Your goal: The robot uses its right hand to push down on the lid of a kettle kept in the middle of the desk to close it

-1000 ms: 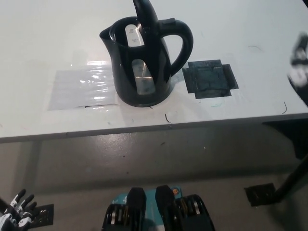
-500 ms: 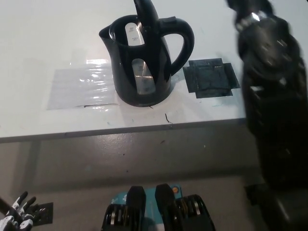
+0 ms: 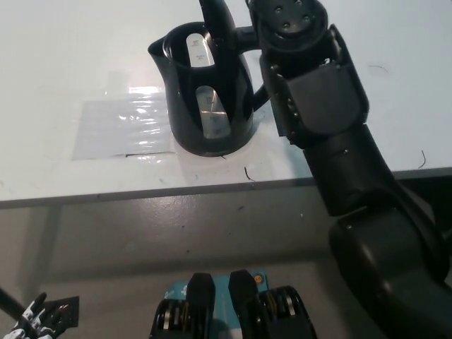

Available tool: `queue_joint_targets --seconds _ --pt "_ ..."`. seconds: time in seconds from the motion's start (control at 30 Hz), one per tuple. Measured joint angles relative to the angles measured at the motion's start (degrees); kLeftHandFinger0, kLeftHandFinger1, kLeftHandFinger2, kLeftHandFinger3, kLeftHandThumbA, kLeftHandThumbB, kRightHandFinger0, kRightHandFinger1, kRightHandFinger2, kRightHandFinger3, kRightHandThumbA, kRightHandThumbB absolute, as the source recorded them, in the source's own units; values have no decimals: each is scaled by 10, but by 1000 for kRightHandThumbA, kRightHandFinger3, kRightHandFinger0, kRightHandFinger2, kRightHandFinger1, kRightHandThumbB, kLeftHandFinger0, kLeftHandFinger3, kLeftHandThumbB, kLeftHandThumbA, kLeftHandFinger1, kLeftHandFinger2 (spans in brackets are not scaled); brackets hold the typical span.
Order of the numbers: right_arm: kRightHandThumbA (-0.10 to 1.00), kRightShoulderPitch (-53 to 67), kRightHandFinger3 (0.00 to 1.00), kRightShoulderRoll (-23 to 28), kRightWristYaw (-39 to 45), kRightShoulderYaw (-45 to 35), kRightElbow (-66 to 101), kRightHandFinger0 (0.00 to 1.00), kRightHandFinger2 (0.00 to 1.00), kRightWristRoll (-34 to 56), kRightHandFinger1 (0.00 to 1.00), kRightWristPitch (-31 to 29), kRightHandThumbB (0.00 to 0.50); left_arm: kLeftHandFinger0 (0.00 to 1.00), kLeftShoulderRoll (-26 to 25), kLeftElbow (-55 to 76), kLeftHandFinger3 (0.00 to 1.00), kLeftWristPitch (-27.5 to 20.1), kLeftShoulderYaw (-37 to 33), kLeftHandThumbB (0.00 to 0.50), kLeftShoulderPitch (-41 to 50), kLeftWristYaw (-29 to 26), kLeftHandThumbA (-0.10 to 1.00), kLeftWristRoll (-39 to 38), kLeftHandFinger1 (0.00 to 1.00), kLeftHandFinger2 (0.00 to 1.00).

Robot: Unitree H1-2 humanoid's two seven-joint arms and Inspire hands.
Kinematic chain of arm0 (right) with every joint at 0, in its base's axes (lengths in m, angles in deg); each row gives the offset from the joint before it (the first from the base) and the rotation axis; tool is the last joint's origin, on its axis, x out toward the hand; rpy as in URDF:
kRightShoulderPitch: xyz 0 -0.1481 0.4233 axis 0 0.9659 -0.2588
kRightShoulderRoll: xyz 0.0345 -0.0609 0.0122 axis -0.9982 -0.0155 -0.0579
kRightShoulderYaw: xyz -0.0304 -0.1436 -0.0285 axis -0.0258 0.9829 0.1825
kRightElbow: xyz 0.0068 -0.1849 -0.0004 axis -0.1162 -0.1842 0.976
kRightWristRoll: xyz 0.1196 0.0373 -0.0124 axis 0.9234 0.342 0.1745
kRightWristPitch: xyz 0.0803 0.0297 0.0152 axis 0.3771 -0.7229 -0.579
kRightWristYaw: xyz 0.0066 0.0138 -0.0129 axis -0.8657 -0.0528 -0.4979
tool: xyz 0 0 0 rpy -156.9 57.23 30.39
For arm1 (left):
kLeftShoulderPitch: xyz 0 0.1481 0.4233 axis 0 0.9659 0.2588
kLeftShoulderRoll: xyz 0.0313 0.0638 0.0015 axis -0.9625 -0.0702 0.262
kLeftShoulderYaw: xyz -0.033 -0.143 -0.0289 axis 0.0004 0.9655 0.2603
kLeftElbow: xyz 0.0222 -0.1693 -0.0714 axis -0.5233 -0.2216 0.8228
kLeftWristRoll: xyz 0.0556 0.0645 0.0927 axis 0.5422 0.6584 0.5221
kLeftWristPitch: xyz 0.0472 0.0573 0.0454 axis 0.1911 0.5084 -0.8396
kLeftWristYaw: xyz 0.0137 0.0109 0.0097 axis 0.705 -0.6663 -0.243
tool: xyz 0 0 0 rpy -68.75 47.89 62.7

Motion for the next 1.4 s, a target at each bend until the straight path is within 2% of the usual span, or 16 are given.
queue_joint_targets --seconds 0.07,0.3,0.4,0.53,0.57,0.63,0.7,0.8,0.87,0.93,1.0,1.03,1.13,1.27,1.37,1.4 --pt "262 -6 1000 -1 -5 0 -26 1000 1000 0 1000 -12 51 1000 0 0 1000 0 -1 226 2 1 209 -1 1000 1000" --pt "231 -9 1000 -15 -23 -2 -74 1000 1000 2 1000 -41 31 1000 0 7 1000 0 -2 236 12 8 191 -2 1000 1000" --pt "325 -6 1000 -23 -30 -12 -82 1000 1000 7 1000 -51 26 1000 0 7 1000 0 -2 233 15 10 199 -4 1000 1000" --pt "347 -6 1000 -34 -40 -35 -98 1000 1000 20 1000 -66 17 999 0 7 1000 0 -3 231 14 11 210 -4 1000 1000" --pt "318 -6 1000 -35 -41 -39 -102 1000 1000 23 1000 -69 12 1000 0 7 1000 0 -4 232 14 11 213 -4 1000 1000" --pt "169 -6 1000 -39 -46 -45 -113 1000 1000 28 1000 -78 57 1000 2 7 1000 -1 -6 231 14 11 221 -4 1000 1000" --pt "142 -6 1000 -45 -49 -55 -129 996 1000 36 1000 -85 56 1000 4 4 1000 -2 -9 243 13 11 231 -3 1000 1000" --pt "87 -7 1000 -57 -55 -63 -162 1000 1000 44 1000 -98 26 1000 8 1 1000 -3 -14 242 12 11 222 -3 1000 1000" --pt "76 -9 1000 -64 -56 -67 -185 995 1000 50 1000 -110 28 1000 11 1 1000 -3 -15 242 10 12 203 -3 1000 1000" --pt "105 -11 1000 -74 -58 -73 -217 931 1000 56 1000 -126 46 1000 14 1 1000 -3 -16 248 10 11 206 -3 1000 1000" --pt "102 -14 1000 -81 -61 -81 -250 941 1000 63 1000 -142 42 1000 16 0 1000 -3 -18 251 8 12 216 -3 1000 1000" --pt "103 -17 1000 -83 -63 -85 -259 933 1000 66 931 -151 41 1000 17 0 1000 -3 -20 243 8 12 216 -2 1000 1000" --pt "88 -32 1000 -90 -65 -106 -295 1000 1000 79 1000 -177 25 1000 19 -1 1000 -3 -25 243 7 12 231 -1 1000 1000" --pt "102 -44 1000 -96 -67 -113 -332 1000 1000 89 1000 -207 21 1000 22 -5 1000 -5 -34 255 6 12 228 2 1000 1000" --pt "100 -48 1000 -102 -68 -113 -350 974 1000 90 1000 -225 38 1000 22 -6 1000 -5 -37 240 3 12 235 3 1000 1000" --pt "131 -49 1000 -104 -69 -113 -355 973 1000 90 1000 -230 32 1000 21 -5 1000 -5 -38 250 1 12 247 4 1000 1000"
